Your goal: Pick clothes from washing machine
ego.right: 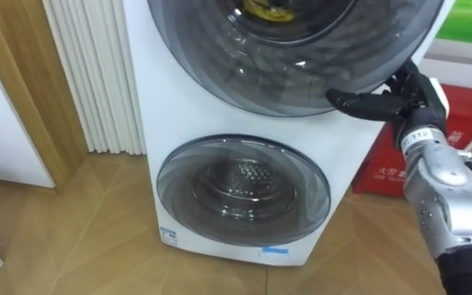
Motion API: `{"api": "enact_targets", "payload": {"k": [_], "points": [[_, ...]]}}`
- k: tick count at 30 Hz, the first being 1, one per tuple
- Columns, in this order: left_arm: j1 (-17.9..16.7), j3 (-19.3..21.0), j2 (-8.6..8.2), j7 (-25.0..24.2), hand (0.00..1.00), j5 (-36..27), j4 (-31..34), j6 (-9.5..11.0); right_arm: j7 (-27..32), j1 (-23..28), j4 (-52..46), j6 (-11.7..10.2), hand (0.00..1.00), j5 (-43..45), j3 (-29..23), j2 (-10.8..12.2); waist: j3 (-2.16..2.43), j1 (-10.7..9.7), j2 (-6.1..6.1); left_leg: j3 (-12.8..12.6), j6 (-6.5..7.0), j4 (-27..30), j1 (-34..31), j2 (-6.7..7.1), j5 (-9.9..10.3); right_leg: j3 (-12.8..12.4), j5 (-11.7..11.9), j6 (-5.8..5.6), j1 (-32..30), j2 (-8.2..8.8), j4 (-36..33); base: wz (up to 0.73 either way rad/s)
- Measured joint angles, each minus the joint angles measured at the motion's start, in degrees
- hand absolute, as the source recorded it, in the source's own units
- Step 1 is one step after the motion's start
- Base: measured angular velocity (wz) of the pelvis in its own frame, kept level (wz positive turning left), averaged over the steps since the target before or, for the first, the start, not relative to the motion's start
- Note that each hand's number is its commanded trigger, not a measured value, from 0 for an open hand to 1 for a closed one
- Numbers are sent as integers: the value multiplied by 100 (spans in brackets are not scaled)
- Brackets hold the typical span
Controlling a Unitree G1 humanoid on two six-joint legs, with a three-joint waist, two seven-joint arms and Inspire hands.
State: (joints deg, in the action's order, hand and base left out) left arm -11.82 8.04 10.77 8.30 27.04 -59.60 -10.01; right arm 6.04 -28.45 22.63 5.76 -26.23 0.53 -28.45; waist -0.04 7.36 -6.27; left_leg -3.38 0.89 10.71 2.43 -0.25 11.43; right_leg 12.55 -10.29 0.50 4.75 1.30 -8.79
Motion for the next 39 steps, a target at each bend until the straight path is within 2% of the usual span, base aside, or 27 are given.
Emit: {"api": "enact_targets", "payload": {"k": [2, 7, 12, 15, 20, 24, 28, 32, 39], "points": [[13, -48, 10, 3, 0, -4, -22, 18, 16, 347, -561, 12, 0, 213, 37, 121, 2, -7, 6, -48, 0, -9, 36, -19, 0, -5, 6, 10, 8, -5, -7, -29], [266, -154, 39, 64, 0, -18, -259, 161, 43, 830, -1310, 13, 0, 270, 80, 198, 2, -44, 52, -58, -1, -11, 91, -24, 1, -149, 14, 24, -6, -20, 1, -15], [277, -211, 40, 244, 0, -61, -342, 198, 57, 1330, -2181, 55, 0, 277, 84, 262, 3, -117, 167, -134, -1, -73, 116, -31, 1, -224, 15, 25, -17, -24, 0, -7], [262, -265, 36, 255, 0, -54, -459, 219, 87, 1514, -2612, 55, 0, 403, 86, 356, 22, -252, 238, -150, -1, -102, 121, -33, 1, -186, 15, 25, -21, -28, 1, 6], [221, -285, -26, 268, 0, -54, -473, 339, -42, 1855, -3232, 51, 0, 479, 63, 358, 26, -383, 244, -169, -1, -108, 134, -41, 1, -248, 18, 31, -31, -44, 1, 0], [213, -431, -41, 282, 0, -63, -483, 373, -208, 2192, -3547, -19, 0, 426, 65, 385, 26, -397, 245, -219, -2, -126, 181, -37, 1, -295, 20, 33, 14, -42, 1, -6], [243, -613, -46, 289, 0, -65, -515, 416, -395, 2486, -3747, -121, 0, 400, 75, 484, 25, -403, 247, -271, -2, -134, 218, -37, 2, -324, 22, 36, 16, -42, -13, -4], [237, -613, -45, 288, 0, -58, -515, 432, -541, 2760, -4023, -179, 0, 476, 77, 746, 17, -401, 269, -317, -9, -173, 218, -52, 10, -410, 26, 41, -51, -59, -107, -6], [228, -641, -50, 288, 0, -56, -515, 525, -910, 3080, -4418, -217, 0, 787, 95, 799, 25, -431, 273, -449, -9, -187, 225, -78, 10, -478, 76, 44, -95, -80, -113, -8]]}}
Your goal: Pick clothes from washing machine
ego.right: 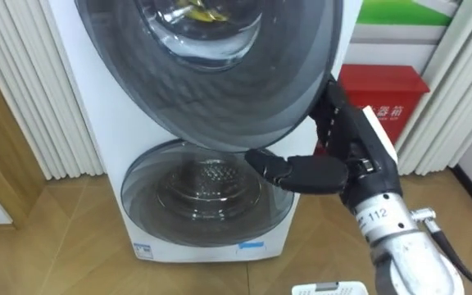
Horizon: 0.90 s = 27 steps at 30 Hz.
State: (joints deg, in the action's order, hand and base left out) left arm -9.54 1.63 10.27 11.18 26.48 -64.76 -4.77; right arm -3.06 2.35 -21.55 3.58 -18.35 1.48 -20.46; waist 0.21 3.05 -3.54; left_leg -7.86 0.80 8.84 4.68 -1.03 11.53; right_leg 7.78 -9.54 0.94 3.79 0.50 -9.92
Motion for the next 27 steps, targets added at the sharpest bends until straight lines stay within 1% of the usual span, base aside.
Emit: {"api": "enact_targets", "payload": {"k": [3, 5, 10, 14, 17, 21, 23, 27], "points": [[11, -99, -10, 91, 0, -6, -12, 19, -247, 61, -149, 0, 0, -4, 35, 3, -1, -100, 7, -26, -1, 1, 7, -10, 0, -62, 2, 3, -7, -12, 0, -6], [36, -128, -18, 150, 0, -5, -64, 27, -427, 62, -281, 0, 0, -16, 73, 50, 7, -114, 24, -110, -15, -4, 16, -34, 9, -157, 14, 19, -38, -42, 0, -18], [93, -131, -54, 218, 0, -5, -58, 45, -708, 62, -519, -1, 0, -19, 108, 82, 4, -136, 69, -190, -21, -7, 16, -48, 13, -260, 21, 29, -84, -65, -3, -10], [113, -131, -59, 219, 0, -1, -50, 81, -936, 60, -635, 0, 0, -27, 103, 135, 8, -160, 93, -200, -21, -7, 14, -48, 13, -273, 21, 29, -94, -66, -2, -1], [129, -132, -59, 218, 0, 1, -38, 116, -1119, 56, -661, 0, 0, -29, 100, 218, 8, -164, 95, -201, -21, -8, 2, -51, 13, -267, 21, 29, -100, -66, -2, 0], [130, -133, -59, 207, 0, 0, -39, 115, -1338, 50, -698, 4, 0, -30, 103, 240, 9, -153, 95, -186, -23, -8, 4, -51, 14, -256, 21, 30, -93, -65, -1, 0], [133, -198, -53, 201, 0, -3, -39, 116, -1405, 26, -699, 10, 0, -25, 117, 271, 9, -151, 96, -165, -23, -1, 2, -51, 13, -242, 21, 30, -89, -62, -4, 0], [153, -207, -55, 161, 0, 1, -58, 121, -1548, -53, -710, 26, 0, -11, 174, 277, 5, -99, 102, -163, -23, 28, 0, -50, 13, -239, 22, 31, -85, -57, -11, 0]]}}
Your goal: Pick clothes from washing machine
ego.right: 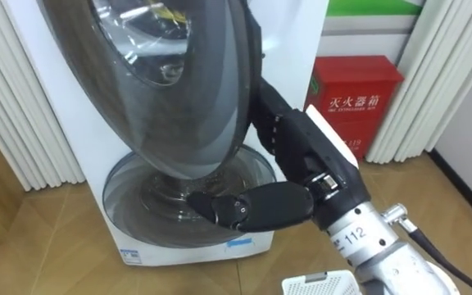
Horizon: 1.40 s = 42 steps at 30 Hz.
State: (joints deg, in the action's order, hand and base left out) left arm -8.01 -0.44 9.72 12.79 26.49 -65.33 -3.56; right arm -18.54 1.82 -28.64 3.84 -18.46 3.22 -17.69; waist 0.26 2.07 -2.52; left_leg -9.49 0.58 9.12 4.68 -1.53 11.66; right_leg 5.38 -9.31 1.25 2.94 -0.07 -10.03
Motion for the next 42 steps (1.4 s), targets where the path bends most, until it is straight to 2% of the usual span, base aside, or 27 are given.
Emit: {"api": "enact_targets", "payload": {"k": [9, 13, 18, 19, 22, 24, 28, 34, 42], "points": [[-29, -26, 61, -227, 0, 1, 1, 32, -361, -78, -353, 7, 0, 766, 253, 35, -15, 163, 14, 27, -2, 9, -12, -8, -1, 120, 0, 0, 11, 5, -7, 2], [-45, -163, 144, -227, 0, 7, 0, 14, -441, -313, -382, 23, 0, 755, 538, 50, -24, 310, -47, 46, -4, 8, -27, -7, -2, 118, -1, 1, 5, 3, 2, 1], [-23, -256, 257, -263, 0, 22, -79, 26, -651, -783, -428, 49, 0, 773, 965, 110, -11, 327, -165, 133, -4, 25, -32, 4, -3, 128, -2, 2, 47, 8, 12, 8], [-15, -257, 273, -319, 0, 8, -97, 26, -717, -917, -429, 48, 0, 755, 1083, 174, -20, 337, -180, 178, -3, 33, -30, 9, -3, 147, -2, 2, 75, 11, 26, 13], [100, -285, 265, -416, 0, 1, -88, 27, -785, -1150, -465, 29, 0, 723, 1362, 336, -6, 583, -213, 218, -3, 31, -16, 12, -3, 212, -2, 2, 101, 14, 31, 9], [135, -305, 260, -466, 0, 2, -78, 32, -870, -1250, -464, 0, 0, 717, 1491, 421, 4, 656, -233, 274, -3, 33, -24, 17, -3, 259, -2, 1, 121, 20, 32, 19], [116, -329, 279, -477, 0, -11, -76, 35, -1038, -1320, -465, -20, 0, 680, 1627, 563, -3, 701, -223, 483, -1, 45, -16, 38, -2, 278, -2, 0, 206, 30, 34, 24], [122, -431, 276, -476, 0, -10, -56, 115, -1041, -1320, -465, -41, 0, 493, 1784, 616, -66, 781, -129, 505, -3, 41, -63, 36, -3, 418, -6, -6, 184, 36, 38, 2], [140, -431, 273, -454, 0, 1, -54, 141, -1036, -1320, -463, -64, 0, 494, 1873, 621, -67, 795, -127, 537, -4, 58, -103, 44, -4, 464, -6, -6, 161, 43, 45, 3]]}}
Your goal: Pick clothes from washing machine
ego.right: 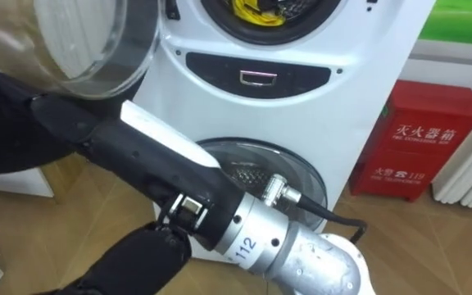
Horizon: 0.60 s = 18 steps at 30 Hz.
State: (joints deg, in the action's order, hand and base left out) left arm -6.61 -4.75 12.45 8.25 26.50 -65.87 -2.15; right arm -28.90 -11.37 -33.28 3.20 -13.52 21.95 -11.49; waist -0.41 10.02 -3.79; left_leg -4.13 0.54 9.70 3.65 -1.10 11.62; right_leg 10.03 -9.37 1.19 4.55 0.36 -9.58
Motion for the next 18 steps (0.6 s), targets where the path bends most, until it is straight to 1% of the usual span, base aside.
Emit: {"api": "enact_targets", "payload": {"k": [9, 12, 15, 16, 18], "points": [[-5, 7, -8, 39, 0, 1, 10, -10, 7, 8, 0, 0, 0, 0, 51, -16, 7, 5, 9, 30, 1, -4, 15, 4, -1, 34, 0, -1, 23, 8, 4, 0], [-7, 10, -14, 84, 0, -11, 2, -35, 3, 44, 0, -1, 0, 0, 51, -68, 11, -16, 15, 30, 2, 4, 6, 6, -1, 0, 0, -1, 19, 16, 2, 0], [-32, 12, -25, 102, 0, -1, 24, -44, -67, 80, 0, 0, 0, 0, 42, -154, 15, -24, 11, 26, 2, 8, -4, 7, -1, -23, 0, -1, 2, 13, 0, -4], [-43, 12, -24, 100, 0, -11, 49, -49, -125, 121, 0, 0, 0, 18, 40, -245, 24, -49, 7, 21, 2, 9, -7, 7, -1, -25, 0, -1, -2, 14, -1, 0], [-48, 20, -18, 84, 0, -7, 68, -55, -202, 258, 11, 3, 0, 203, 32, -386, 57, -52, -10, 7, 2, 8, -3, 8, -1, 21, 0, -1, 4, 16, -2, 0]]}}
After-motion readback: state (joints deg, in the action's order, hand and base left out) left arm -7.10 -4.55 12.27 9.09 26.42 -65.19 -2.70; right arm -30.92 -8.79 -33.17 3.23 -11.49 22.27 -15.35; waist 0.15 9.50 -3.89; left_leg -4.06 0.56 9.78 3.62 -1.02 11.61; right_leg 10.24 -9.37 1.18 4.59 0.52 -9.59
